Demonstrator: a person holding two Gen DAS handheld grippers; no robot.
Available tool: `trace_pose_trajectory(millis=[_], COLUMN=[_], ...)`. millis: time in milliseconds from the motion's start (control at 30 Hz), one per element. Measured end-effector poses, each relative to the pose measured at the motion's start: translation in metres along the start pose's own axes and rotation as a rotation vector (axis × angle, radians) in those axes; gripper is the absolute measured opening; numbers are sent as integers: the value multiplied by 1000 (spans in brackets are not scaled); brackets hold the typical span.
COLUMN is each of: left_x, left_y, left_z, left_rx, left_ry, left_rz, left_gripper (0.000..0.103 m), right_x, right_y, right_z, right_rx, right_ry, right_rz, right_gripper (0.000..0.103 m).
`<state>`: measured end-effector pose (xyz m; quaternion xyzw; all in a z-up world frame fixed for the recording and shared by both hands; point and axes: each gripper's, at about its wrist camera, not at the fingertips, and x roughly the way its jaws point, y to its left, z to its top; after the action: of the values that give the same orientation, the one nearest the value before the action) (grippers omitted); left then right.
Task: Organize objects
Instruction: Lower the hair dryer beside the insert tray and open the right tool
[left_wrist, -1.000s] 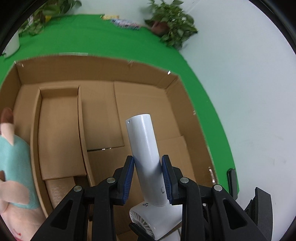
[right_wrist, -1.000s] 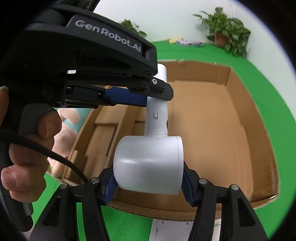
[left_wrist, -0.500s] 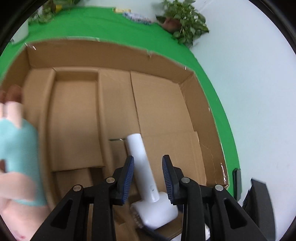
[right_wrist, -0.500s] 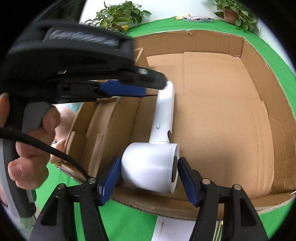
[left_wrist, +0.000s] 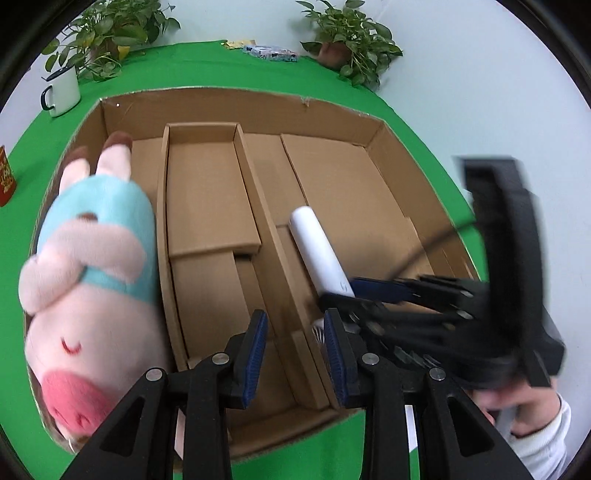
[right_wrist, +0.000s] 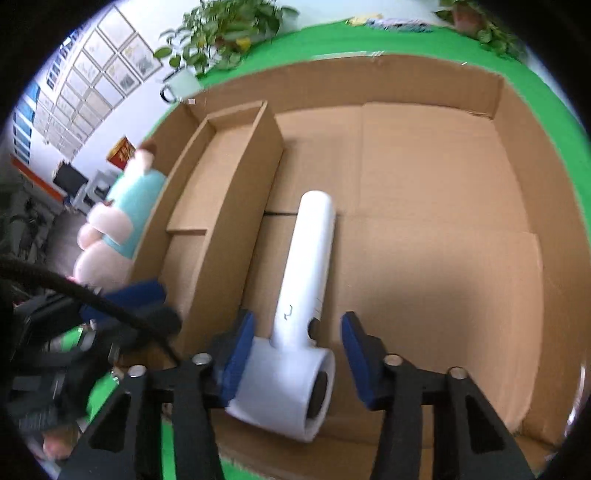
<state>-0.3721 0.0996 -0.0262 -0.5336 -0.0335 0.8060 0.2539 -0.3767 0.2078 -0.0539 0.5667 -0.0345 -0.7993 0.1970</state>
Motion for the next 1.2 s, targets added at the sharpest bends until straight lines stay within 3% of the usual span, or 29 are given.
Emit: trace_pose_trajectory(millis=[67,333,467,567,700,767,833,900,1033,1200], left_x=[-2,-4,-5,-7,-9,-11,-11,-8,0,-17], left_y=[0,7,13,18,18,15,16,16,8,-2], left_z=[-6,-17,-22,-25,-30,-33,-35,-38,-42,-48], left_rx=[3,-21,-20,-35,-33,-25,-32,-49,-54,-27], left_ry=[1,7,4,5,0,-1,0,7,5,-64], left_rz=[9,-26,-12,0,7,14,11,-6,12,90], left_gripper=[30,30,30,40,41,41,41,41,42,43], right_x=[8,16,16,19,19,7,-16,-41,-82,-96], right_y=[-3,-11,-7,-6,-10,-12,-8,-4,-5,-6], right_z=[3,0,-1,0,-4,-7,-10,-17,-50,-95], right_rx=[11,145,153,172,190,171,125,87,30,2], right_ry=[12,9,14,21,9,-37,-139,-248,-398,-484], right_rz=[-5,98,89,106,130,92,6,-51,-137,-193], right_gripper=[30,29,29,29,31,39,63,76,80,81])
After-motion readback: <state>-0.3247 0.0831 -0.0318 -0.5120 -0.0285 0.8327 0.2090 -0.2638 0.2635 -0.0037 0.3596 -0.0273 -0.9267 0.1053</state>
